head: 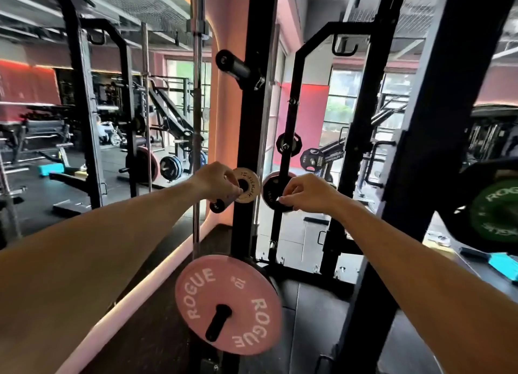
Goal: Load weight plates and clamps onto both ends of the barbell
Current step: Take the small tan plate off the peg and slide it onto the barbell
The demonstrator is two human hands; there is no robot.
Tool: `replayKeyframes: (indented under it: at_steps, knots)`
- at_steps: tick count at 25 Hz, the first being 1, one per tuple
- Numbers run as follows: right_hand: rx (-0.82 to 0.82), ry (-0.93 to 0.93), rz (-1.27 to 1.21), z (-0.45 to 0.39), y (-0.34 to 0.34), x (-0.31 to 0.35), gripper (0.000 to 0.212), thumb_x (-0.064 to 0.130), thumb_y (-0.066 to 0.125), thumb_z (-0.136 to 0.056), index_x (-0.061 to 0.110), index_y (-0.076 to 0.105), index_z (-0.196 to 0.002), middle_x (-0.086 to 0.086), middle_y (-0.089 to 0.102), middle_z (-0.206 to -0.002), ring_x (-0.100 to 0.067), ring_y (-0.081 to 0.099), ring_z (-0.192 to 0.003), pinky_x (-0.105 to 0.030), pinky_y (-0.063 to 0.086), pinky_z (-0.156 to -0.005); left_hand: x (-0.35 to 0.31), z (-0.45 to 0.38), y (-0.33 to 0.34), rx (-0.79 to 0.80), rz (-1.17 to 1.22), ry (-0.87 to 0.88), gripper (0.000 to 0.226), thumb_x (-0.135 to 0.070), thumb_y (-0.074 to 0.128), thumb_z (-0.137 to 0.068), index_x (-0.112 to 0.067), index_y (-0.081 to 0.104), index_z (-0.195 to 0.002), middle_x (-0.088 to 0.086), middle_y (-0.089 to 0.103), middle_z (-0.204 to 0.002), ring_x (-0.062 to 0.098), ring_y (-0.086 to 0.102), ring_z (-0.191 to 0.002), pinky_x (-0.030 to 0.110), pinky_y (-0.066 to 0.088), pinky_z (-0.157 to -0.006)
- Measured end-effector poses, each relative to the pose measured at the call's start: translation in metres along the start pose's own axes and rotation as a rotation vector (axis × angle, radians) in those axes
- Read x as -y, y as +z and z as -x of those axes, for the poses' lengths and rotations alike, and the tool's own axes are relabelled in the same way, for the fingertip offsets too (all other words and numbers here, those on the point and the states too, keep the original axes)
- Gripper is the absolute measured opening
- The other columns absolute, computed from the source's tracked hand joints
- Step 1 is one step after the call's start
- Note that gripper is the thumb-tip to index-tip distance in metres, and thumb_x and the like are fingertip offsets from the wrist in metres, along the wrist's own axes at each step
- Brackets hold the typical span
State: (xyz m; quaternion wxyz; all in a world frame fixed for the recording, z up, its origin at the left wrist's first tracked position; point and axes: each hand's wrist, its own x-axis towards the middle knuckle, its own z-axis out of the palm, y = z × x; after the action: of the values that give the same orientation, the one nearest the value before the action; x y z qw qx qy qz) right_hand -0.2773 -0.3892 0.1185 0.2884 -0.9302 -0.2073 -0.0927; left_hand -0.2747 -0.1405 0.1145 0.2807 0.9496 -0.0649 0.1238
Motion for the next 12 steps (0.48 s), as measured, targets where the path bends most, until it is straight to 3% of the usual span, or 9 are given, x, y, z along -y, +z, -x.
replayKeyframes:
  at_steps: [2, 6, 9, 12]
  knots:
    - [0.016, 0.037, -0.007, -0.026, 0.020, 0.003, 0.020, 0.022, 0.078, -0.081, 0.026, 0.067, -0.064, 0.007, 0.069, -0.071, -0.012, 0.065, -0.074, -0.028, 0.048, -0.073, 0.027, -0.020, -0.006, 0.030, 0.039, -0.013, 0.017, -0.025, 0.078, -0.087, -0.014, 0.071, -0.098, 0.006, 0.071, -0.082, 0.023, 0.071, -0.078, 0.033, 0.060, -0.063]
    - [0.035, 0.097, -0.033, -0.072, 0.045, -0.001, 0.015, 0.025, 0.078, -0.081, 0.027, 0.068, -0.069, -0.008, 0.075, -0.085, -0.024, 0.072, -0.082, -0.034, 0.059, -0.076, 0.063, -0.063, -0.005, 0.042, 0.074, -0.003, 0.014, -0.023, 0.078, -0.086, -0.014, 0.072, -0.096, 0.004, 0.071, -0.074, 0.016, 0.070, -0.067, 0.036, 0.062, -0.066]
    - [0.039, 0.115, -0.063, -0.108, 0.059, -0.011, 0.013, 0.025, 0.079, -0.080, 0.024, 0.070, -0.072, -0.010, 0.075, -0.084, -0.021, 0.070, -0.072, -0.025, 0.052, -0.061, 0.086, -0.099, 0.002, 0.049, 0.080, -0.003, 0.014, -0.022, 0.081, -0.084, -0.015, 0.073, -0.092, 0.002, 0.072, -0.072, 0.018, 0.073, -0.068, 0.032, 0.061, -0.057]
    - [0.034, 0.135, -0.081, -0.145, 0.070, -0.030, 0.011, 0.022, 0.079, -0.080, 0.020, 0.070, -0.075, -0.009, 0.073, -0.082, -0.017, 0.066, -0.067, -0.020, 0.047, -0.055, 0.103, -0.139, 0.012, 0.050, 0.064, -0.017, 0.013, -0.025, 0.082, -0.082, -0.020, 0.072, -0.088, 0.007, 0.076, -0.076, 0.021, 0.075, -0.070, 0.027, 0.058, -0.050]
